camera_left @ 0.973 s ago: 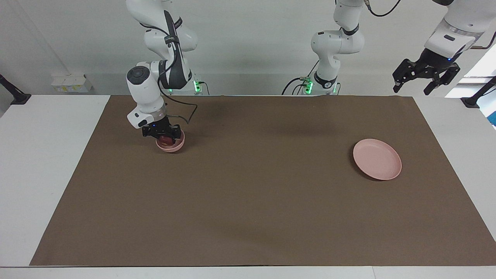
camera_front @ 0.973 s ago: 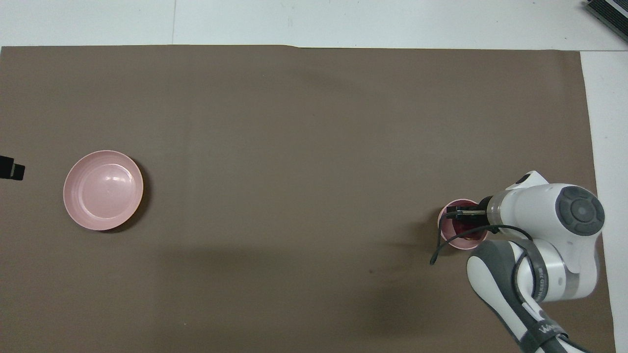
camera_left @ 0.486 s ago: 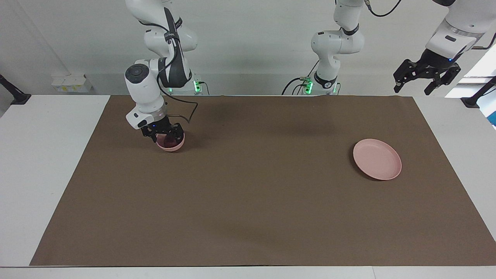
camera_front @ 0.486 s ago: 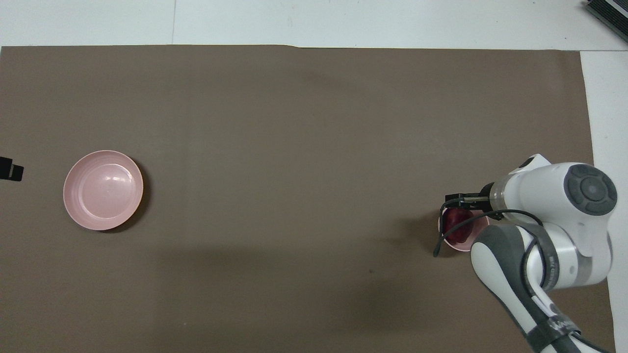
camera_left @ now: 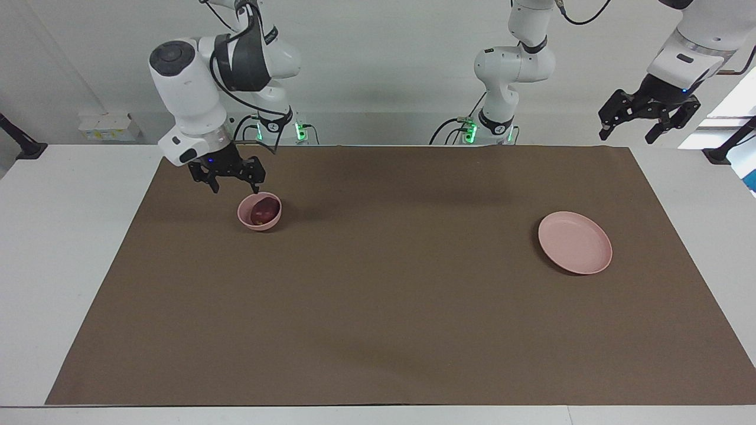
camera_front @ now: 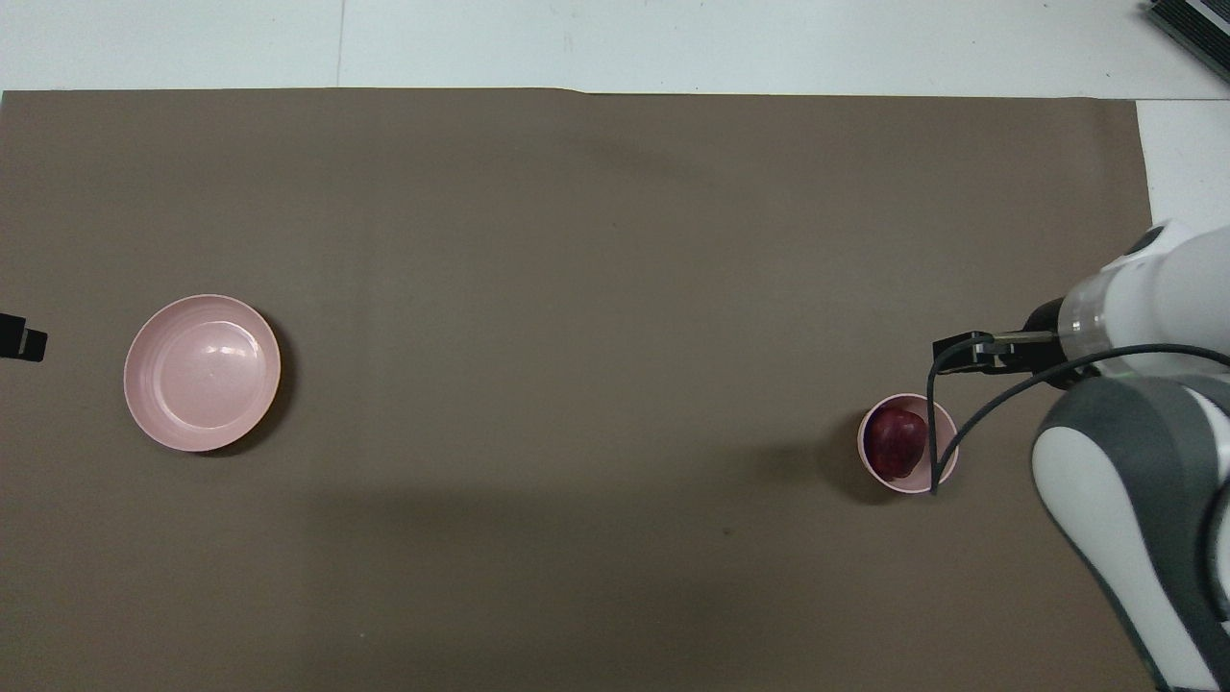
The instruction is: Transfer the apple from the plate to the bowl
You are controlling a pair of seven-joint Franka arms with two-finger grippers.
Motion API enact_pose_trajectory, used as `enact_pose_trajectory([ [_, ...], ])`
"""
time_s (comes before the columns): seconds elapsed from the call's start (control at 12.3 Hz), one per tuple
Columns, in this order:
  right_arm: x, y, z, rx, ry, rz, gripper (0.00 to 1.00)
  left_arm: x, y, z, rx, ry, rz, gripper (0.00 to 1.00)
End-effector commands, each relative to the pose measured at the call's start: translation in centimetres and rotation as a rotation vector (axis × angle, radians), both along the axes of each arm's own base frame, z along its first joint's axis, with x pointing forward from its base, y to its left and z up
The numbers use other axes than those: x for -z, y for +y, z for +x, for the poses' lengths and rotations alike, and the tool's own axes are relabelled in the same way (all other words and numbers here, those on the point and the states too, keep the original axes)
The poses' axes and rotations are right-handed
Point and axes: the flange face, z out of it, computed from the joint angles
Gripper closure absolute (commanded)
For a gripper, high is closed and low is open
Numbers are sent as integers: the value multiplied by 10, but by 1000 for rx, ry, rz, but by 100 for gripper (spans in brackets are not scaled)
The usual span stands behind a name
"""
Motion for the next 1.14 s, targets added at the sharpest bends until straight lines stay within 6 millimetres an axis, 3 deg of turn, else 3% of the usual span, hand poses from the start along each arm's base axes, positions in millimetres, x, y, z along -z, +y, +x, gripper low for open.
enact_pose_trajectory([
  [0.0,-51,-15,4,18,-17,11,0,-3,0,-7,6,-7,-7,0],
  [0.24,-79,-19,3,105,-4,45,0,-3,2,-7,1,-9,-7,0],
  [0.57,-114,-21,3,96,9,38,0,-3,2,-7,0,-9,-7,0],
  [1.05,-116,-21,6,38,-10,33,0,-2,1,-8,4,-6,-8,0],
])
